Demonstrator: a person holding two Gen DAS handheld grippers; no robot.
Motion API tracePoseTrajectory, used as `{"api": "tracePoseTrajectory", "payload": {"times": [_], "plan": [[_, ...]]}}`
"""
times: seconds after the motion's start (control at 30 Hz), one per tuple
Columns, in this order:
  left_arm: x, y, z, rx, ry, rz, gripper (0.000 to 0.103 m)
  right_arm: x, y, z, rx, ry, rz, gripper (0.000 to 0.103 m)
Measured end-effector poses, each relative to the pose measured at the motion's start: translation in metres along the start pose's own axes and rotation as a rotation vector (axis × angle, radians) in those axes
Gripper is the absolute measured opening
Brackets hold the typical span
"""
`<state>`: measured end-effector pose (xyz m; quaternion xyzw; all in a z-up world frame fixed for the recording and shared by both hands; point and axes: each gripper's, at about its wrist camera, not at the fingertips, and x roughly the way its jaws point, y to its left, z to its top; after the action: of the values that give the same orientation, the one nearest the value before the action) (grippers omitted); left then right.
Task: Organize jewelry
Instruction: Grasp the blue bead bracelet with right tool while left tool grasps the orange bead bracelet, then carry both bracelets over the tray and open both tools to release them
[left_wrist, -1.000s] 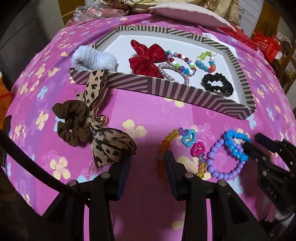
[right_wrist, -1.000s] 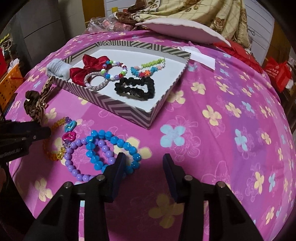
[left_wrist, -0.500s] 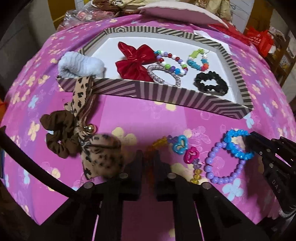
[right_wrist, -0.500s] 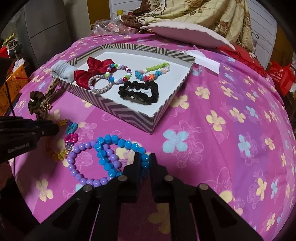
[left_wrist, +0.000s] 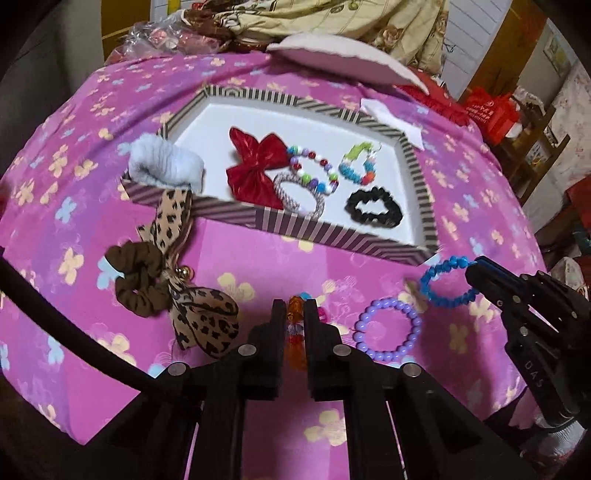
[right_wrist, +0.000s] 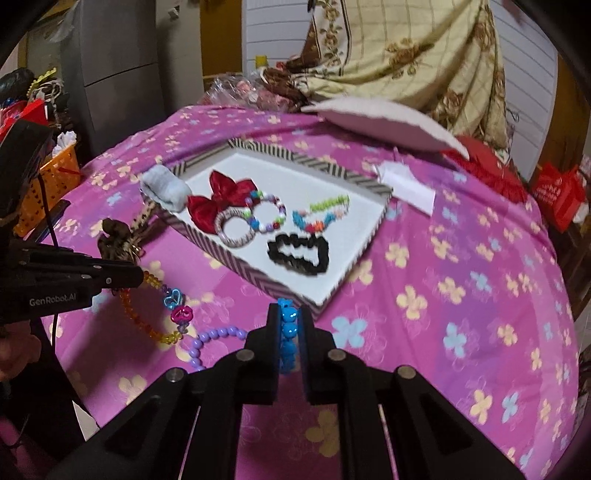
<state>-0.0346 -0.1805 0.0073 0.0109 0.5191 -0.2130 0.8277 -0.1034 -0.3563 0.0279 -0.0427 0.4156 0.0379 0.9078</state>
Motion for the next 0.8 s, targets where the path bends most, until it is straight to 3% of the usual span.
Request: {"api": "tracePoseTrajectory", "payload": {"times": [0.8], "plan": [[-0.035, -0.009, 0.025, 0.030, -0.088, 0.045, 0.015, -0.018, 0.006, 0.036, -0.047, -0.047, -0.020, 0.009]]}}
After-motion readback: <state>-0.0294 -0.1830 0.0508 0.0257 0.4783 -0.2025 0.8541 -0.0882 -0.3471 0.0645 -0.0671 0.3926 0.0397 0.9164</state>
